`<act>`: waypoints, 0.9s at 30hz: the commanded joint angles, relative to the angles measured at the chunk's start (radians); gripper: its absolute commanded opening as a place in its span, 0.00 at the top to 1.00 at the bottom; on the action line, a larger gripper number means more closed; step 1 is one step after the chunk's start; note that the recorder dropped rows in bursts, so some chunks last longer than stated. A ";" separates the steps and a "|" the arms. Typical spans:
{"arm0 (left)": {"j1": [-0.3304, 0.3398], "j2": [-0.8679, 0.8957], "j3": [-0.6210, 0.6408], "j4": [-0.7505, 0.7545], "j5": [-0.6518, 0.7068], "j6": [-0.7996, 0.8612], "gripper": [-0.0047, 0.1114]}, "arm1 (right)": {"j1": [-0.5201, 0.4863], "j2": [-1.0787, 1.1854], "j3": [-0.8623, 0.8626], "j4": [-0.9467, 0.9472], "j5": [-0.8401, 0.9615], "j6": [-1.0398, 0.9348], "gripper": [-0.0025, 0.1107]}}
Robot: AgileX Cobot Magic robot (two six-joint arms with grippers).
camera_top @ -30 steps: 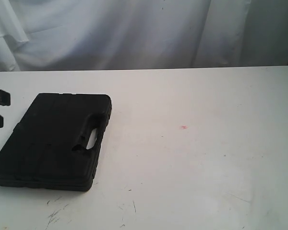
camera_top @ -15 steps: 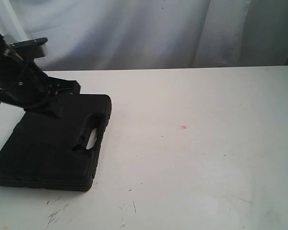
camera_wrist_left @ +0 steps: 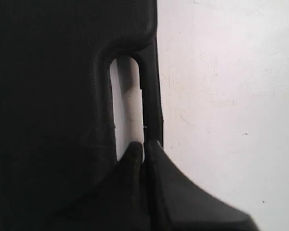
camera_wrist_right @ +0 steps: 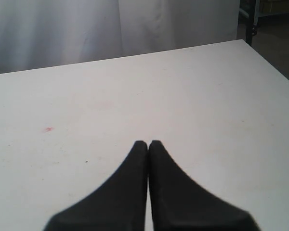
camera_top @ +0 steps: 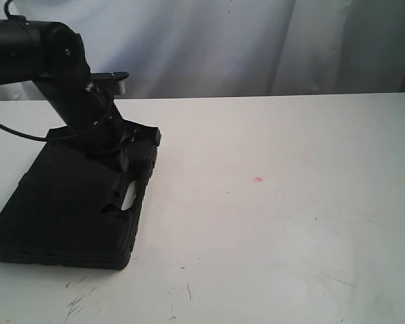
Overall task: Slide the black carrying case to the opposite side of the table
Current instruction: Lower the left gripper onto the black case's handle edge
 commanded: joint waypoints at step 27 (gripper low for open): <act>-0.030 0.259 -0.203 -0.002 -0.001 -0.071 0.69 | -0.008 -0.006 0.003 0.006 -0.002 -0.005 0.98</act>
